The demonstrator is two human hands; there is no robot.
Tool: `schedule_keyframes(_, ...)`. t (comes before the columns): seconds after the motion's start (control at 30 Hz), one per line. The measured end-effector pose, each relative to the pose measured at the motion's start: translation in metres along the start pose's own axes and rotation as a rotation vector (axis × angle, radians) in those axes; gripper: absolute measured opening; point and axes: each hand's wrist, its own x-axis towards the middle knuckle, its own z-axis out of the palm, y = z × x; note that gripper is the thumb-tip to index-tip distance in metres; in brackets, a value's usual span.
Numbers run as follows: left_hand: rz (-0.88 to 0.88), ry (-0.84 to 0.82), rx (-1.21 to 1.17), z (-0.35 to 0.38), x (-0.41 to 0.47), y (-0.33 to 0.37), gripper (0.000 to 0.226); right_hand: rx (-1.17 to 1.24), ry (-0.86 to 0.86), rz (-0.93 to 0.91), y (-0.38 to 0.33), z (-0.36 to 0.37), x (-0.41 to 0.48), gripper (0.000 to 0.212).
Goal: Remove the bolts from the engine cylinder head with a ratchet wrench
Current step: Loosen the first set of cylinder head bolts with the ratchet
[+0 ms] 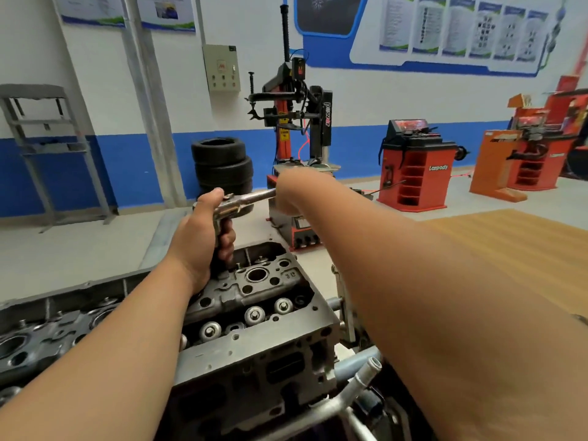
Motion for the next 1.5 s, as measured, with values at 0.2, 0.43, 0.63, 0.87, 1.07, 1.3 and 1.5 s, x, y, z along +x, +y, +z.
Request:
schedule_keyframes(0.2,-0.008,0.000,-0.063,0.002,-0.006,0.004,0.053,-0.076,0.006,0.146,0.016,-0.009,-0.105,0.059)
schedule_keyframes(0.43,-0.041,0.028,-0.219,0.004,-0.015,0.011,0.071,0.063,0.204,-0.183,-0.028,0.005,-0.236,0.040)
schedule_keyframes(0.63,-0.017,-0.015,-0.109,-0.001,-0.011,0.004,0.056,0.160,0.060,-0.204,-0.004,-0.017,-0.205,0.007)
schedule_keyframes(0.87,0.031,-0.025,0.021,0.000,-0.007,0.003,0.043,-0.005,-0.031,-0.005,0.043,-0.008,-0.056,0.013)
schedule_keyframes(1.07,0.064,0.000,-0.053,-0.004,-0.001,-0.001,0.039,-0.034,0.085,-0.033,0.002,0.006,0.029,0.015)
schedule_keyframes(1.3,0.070,-0.031,0.003,-0.002,0.002,-0.002,0.044,0.002,0.126,-0.055,0.016,0.010,0.014,0.013)
schedule_keyframes(1.5,0.055,-0.004,-0.003,0.000,-0.002,0.000,0.045,-0.052,0.094,-0.031,0.038,-0.006,-0.100,0.033)
